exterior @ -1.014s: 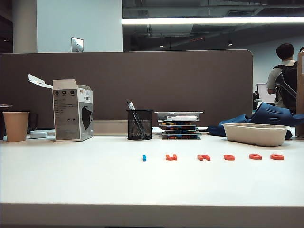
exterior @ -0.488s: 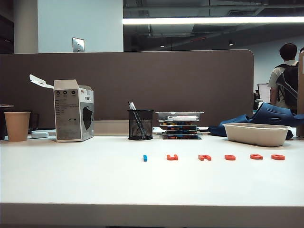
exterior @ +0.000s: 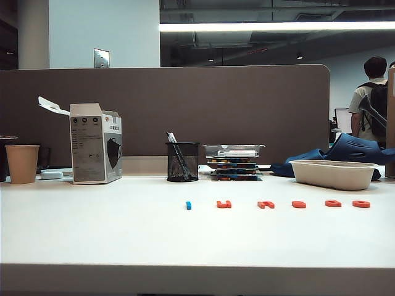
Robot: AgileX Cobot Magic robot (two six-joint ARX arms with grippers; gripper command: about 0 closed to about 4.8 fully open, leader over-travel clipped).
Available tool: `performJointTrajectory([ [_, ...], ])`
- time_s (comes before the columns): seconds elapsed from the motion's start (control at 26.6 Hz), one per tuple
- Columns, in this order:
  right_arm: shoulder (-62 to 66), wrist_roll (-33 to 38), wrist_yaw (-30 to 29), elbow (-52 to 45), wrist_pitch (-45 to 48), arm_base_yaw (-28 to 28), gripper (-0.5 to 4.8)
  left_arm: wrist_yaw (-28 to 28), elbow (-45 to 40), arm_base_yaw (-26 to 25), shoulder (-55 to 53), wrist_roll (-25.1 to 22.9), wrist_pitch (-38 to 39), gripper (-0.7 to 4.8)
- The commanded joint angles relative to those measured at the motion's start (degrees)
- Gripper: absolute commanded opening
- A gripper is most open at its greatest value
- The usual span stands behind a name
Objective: Select the appropriate letters from the row of letter magnets placed on the table to arrange into the word "sun".
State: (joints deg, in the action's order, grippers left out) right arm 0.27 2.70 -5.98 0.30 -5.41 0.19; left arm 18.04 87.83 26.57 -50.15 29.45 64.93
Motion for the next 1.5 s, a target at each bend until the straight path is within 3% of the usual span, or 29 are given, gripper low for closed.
performJointTrajectory([
  [0.04,-0.42,0.02,0.57,-0.33,0.96,0.04,0.0,-6.29,0.17,5.2,-2.12,4.5,-3.28,-0.05],
  [0.38,-0.42,0.04,1.62,-0.33,0.94,0.07,0.0,-31.1,0.15,27.45,-9.94,12.55,-5.01,-0.05],
  [0.53,-0.42,0.07,1.57,-0.33,0.94,0.07,0.0,-38.84,0.15,32.76,-13.66,13.33,-5.51,-0.05],
  [0.75,-0.42,0.09,1.01,-0.31,0.96,0.15,0.0,-38.86,0.15,32.96,-19.47,16.48,-7.37,-0.04],
  [0.94,-0.42,1.81,0.94,1.49,0.42,0.17,-0.01,-38.82,0.15,32.98,-19.89,16.41,-7.21,-0.04],
  [1.35,6.51,1.49,3.32,23.74,-16.48,0.17,-0.02,-38.82,0.15,32.98,-19.87,16.41,-6.78,-0.04],
  [1.5,14.16,1.05,-1.95,33.09,-18.99,0.2,-0.02,-38.82,0.15,32.96,-19.87,16.41,-6.8,-0.04],
])
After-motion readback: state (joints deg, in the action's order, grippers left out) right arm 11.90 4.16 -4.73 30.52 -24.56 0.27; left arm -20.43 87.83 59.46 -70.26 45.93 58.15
